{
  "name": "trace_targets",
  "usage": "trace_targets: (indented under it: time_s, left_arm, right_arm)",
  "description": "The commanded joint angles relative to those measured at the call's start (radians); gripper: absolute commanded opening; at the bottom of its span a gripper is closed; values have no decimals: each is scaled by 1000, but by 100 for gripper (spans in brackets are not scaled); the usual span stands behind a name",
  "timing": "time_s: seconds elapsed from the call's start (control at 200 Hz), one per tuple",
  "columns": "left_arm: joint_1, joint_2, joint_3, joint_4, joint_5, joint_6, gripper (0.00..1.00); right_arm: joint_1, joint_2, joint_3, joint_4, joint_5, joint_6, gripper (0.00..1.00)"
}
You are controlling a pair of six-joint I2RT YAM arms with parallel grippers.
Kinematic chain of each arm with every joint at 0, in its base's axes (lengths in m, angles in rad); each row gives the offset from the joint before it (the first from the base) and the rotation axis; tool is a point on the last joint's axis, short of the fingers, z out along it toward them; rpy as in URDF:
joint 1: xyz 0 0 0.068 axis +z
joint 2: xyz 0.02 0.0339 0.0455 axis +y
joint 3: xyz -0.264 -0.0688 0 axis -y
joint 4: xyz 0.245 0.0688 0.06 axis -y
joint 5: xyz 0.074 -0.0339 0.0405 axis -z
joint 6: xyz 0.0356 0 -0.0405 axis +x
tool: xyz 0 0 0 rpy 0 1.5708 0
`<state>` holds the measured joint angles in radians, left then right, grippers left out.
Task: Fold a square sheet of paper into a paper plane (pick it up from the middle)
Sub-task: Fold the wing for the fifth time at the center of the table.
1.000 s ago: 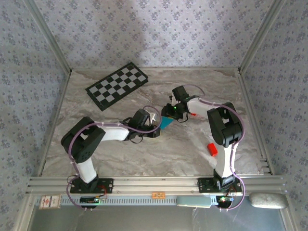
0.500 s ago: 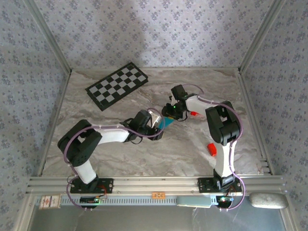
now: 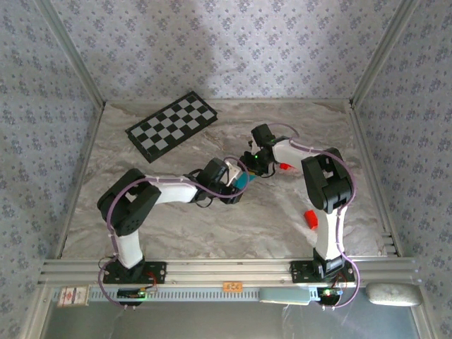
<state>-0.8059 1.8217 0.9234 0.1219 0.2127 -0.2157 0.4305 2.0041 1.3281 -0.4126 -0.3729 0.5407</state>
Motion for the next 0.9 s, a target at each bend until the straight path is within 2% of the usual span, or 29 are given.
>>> trace_targets:
  time_s: [0.0,0.265,0.605,0.895]
  left_arm:
    - [-4,34,25,-22,21,31,48]
    - [-4,54,26,-39,72,64,41]
    - [22,56,20,-29,144,38,25]
    - [55,63,12,-7,228,11,19]
  right_arm:
    - [-1,25,20,-47,5,-10,42]
    - [-10,27,25,-51,-16,-13,42]
    - [-25,29,30,-51,-57,-19,42]
    - [-45,-6,42,-42,-111,-21,43]
